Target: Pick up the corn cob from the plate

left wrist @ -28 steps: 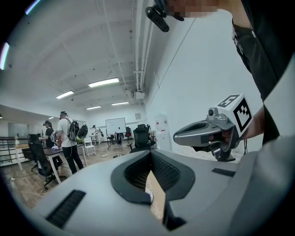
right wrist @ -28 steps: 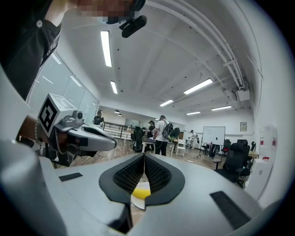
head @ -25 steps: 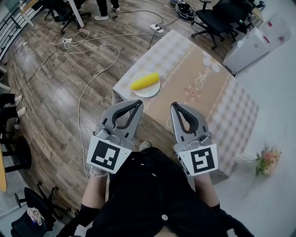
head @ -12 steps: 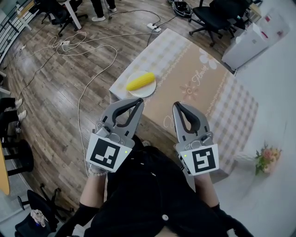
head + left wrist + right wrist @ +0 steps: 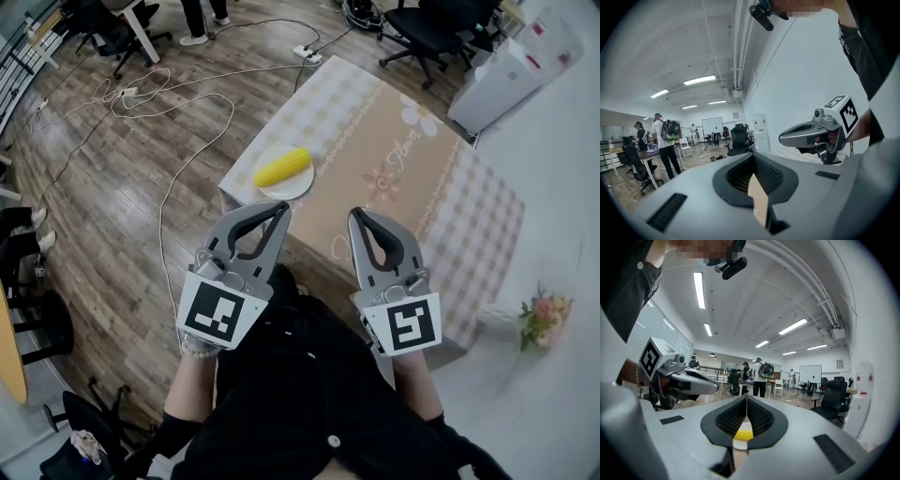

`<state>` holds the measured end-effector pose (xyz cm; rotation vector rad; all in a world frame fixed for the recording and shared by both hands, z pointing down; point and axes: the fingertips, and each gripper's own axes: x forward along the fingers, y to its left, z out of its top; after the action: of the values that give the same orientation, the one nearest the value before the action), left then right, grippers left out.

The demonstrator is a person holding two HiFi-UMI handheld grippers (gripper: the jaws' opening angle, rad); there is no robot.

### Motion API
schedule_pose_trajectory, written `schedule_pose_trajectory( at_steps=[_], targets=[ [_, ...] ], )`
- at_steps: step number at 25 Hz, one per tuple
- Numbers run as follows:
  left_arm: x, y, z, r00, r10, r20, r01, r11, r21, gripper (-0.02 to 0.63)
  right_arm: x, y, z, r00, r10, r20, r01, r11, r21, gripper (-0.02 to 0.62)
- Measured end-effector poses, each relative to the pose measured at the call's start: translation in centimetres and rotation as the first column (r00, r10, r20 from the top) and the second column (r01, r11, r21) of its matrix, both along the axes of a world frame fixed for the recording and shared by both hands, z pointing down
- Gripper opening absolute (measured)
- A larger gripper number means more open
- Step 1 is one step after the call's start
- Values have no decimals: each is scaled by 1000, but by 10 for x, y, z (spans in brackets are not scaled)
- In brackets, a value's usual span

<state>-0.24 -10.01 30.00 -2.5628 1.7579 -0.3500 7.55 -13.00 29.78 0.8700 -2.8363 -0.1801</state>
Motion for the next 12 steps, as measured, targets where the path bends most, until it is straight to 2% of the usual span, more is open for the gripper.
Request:
schedule_pose_trajectory(
  at_steps=[12],
  targets=[
    [-10,-30,-3,999,49,-7,-49,999,-20,13,-2,-23,-3,998,70,1,-70,997,-21,43]
  ],
)
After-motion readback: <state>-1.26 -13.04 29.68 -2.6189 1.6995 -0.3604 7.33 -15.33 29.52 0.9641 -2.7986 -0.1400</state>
